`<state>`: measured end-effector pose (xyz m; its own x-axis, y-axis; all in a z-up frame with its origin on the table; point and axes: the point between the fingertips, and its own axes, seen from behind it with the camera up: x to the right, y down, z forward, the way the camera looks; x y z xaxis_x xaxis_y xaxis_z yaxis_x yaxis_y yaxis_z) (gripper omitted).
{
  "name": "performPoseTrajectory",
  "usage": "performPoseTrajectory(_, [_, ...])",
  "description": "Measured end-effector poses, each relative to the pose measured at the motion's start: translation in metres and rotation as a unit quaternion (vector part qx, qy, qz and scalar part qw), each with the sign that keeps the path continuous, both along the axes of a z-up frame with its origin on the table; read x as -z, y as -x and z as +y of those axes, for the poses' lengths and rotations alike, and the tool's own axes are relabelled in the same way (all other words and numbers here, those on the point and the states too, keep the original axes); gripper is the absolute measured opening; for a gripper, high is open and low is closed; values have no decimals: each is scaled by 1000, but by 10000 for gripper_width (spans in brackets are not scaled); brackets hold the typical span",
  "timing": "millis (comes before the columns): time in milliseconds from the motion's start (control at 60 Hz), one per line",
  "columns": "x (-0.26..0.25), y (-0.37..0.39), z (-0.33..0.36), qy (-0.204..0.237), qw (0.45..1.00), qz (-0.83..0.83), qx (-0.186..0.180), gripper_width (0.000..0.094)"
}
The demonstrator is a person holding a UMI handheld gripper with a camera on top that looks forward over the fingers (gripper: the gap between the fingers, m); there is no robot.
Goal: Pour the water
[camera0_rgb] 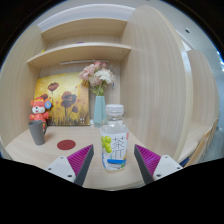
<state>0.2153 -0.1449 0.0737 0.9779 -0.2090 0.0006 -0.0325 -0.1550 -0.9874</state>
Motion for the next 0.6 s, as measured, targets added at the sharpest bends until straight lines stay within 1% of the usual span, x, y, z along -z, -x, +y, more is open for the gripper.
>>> performPoseTrajectory(117, [-3,-10,24,-6,1000,-16,-5,845])
performPoseTrajectory(183, [-2,-16,36,-6,1000,-21,-4,822])
performPoseTrajectory(283, [0,-17,49,-5,1000,-12,-14,734])
performPoseTrajectory(333, [2,-18,53,-2,1000,-8,-16,667])
performPoseTrajectory(400, [-1,-15,55,-11,1000,1,-20,571])
performPoseTrajectory(533, [2,-18,56,-10,1000,-6,-19,498])
performPoseTrajectory(600, [2,-20,56,-10,1000,-6,-11,424])
